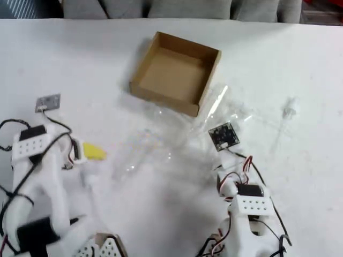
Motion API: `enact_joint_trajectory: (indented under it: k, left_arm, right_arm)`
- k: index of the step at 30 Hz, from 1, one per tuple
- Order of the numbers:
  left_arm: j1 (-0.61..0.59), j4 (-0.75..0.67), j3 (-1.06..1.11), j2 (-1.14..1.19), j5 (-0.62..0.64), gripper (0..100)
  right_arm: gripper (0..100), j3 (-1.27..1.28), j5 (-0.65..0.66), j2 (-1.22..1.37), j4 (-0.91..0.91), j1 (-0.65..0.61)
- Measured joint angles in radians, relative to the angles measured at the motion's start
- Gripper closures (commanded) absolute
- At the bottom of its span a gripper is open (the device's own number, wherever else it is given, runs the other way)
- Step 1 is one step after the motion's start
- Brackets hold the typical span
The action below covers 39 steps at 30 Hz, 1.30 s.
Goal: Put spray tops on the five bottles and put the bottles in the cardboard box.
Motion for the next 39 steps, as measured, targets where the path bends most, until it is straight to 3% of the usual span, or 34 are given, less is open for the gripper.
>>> enact_joint_trajectory:
  k: [5, 13, 19, 30, 35, 39]
  left_arm:
    - [0.003, 0.031, 0.012, 0.066, -0.109, 74]
    - [0.061, -0.058, 0.132, 0.078, -0.158, 76]
    - [0.124, -0.064, 0.157, 0.078, -0.166, 98]
    - [0.163, -0.075, 0.153, 0.078, -0.169, 98]
    - [0.157, -0.052, 0.014, 0.080, -0.160, 98]
    - [0.157, -0.048, -0.091, 0.083, -0.009, 98]
  right_arm:
    - [98.1, 0.000, 0.000, 0.000, 0.000, 0.000]
    - [98.1, 0.000, 0.000, 0.000, 0.000, 0.000]
    - [98.1, 0.000, 0.000, 0.000, 0.000, 0.000]
    - [98.1, 0.000, 0.000, 0.000, 0.000, 0.000]
    - [98.1, 0.000, 0.000, 0.000, 0.000, 0.000]
    - [98.1, 0.000, 0.000, 0.000, 0.000, 0.000]
